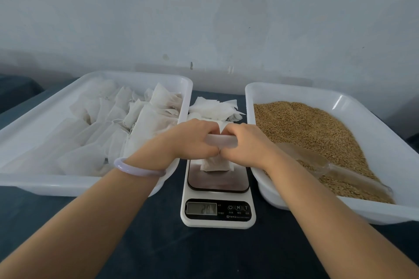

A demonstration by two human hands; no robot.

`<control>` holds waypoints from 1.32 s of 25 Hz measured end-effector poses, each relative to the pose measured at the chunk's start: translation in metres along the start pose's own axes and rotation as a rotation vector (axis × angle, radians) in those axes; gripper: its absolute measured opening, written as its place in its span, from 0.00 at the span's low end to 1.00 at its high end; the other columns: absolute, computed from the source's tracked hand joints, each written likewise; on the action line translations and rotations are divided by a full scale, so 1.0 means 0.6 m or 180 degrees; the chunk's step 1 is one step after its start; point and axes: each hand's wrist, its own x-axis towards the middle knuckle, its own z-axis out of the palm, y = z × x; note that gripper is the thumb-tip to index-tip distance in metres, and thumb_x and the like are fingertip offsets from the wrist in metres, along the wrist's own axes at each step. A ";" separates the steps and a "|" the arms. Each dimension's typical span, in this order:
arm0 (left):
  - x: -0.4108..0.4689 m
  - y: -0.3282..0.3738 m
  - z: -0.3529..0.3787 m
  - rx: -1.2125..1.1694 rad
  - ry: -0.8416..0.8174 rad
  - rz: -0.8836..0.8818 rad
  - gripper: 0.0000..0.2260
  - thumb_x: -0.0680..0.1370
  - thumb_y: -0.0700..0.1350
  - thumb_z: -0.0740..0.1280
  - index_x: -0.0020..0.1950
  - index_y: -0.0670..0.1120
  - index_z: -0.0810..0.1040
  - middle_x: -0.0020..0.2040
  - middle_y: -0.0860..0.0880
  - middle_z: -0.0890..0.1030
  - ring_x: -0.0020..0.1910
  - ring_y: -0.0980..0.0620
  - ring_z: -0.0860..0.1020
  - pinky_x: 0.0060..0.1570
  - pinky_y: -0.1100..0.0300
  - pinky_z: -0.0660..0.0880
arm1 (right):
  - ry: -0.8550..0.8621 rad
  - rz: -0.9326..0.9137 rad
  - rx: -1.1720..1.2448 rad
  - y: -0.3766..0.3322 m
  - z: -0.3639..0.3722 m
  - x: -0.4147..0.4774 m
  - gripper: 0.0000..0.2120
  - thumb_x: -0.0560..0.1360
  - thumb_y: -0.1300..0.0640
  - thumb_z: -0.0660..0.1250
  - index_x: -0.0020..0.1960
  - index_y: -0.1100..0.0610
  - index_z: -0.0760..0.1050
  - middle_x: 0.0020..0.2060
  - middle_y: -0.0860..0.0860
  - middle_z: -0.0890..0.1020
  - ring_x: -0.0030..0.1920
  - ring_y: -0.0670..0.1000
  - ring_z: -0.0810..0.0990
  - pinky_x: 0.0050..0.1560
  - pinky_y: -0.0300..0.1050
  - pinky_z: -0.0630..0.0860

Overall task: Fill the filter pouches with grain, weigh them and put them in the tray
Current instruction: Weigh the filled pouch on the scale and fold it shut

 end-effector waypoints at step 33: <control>0.006 -0.006 0.006 -0.0048 0.0228 -0.0242 0.13 0.68 0.49 0.74 0.37 0.56 0.69 0.34 0.57 0.72 0.34 0.60 0.70 0.31 0.64 0.63 | 0.0104 0.0081 0.0532 0.003 -0.004 -0.001 0.07 0.73 0.58 0.63 0.39 0.48 0.73 0.33 0.44 0.76 0.34 0.43 0.72 0.33 0.39 0.66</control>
